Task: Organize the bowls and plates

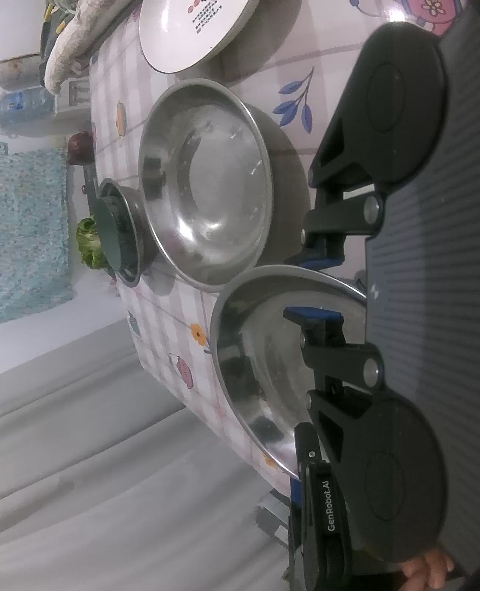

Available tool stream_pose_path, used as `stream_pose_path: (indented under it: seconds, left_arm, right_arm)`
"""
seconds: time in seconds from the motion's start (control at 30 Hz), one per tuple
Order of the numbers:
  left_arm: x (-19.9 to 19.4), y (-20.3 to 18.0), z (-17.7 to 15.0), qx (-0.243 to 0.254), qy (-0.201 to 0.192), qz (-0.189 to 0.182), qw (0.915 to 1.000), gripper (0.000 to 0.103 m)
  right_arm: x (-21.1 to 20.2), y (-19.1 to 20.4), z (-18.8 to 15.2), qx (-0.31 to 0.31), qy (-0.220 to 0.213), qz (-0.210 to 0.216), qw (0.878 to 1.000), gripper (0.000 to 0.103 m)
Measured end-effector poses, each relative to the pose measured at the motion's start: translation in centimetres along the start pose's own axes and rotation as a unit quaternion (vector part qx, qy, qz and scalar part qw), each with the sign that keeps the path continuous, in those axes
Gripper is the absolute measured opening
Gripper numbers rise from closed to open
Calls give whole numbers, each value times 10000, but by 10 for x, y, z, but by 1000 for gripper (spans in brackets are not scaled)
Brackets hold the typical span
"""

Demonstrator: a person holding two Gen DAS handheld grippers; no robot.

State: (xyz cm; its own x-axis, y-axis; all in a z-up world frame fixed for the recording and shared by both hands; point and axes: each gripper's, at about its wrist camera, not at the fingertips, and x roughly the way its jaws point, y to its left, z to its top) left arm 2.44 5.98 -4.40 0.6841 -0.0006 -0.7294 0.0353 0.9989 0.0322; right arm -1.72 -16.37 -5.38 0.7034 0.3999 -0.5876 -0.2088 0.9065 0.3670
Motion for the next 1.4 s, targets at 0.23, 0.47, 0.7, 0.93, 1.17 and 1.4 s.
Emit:
stream_pose_path:
  seconds: [0.23, 0.47, 0.7, 0.93, 1.17, 1.4]
  left_arm:
    - [-7, -6, 7, 53, -97, -11, 9999, 44]
    - [-10, -18, 18, 135, -202, -49, 9997, 44]
    - [-6, -35, 34, 232, -280, -126, 9993, 44]
    - [4, -58, 52, 375, -326, -281, 9984, 44]
    - [23, -82, 70, 558, -260, -469, 9970, 44]
    - [50, -103, 86, 684, -109, -620, 9957, 44]
  right_arm:
    - [-9, -1, 5, 35, -131, 5, 9999, 20]
    - [-19, -8, 12, 86, -261, -22, 9996, 21]
    - [-28, -23, 23, 190, -383, -82, 9991, 21]
    - [-37, -44, 37, 314, -510, -214, 9980, 22]
    - [-42, -68, 48, 514, -611, -406, 9960, 22]
    - [-32, -95, 62, 680, -567, -594, 9943, 22]
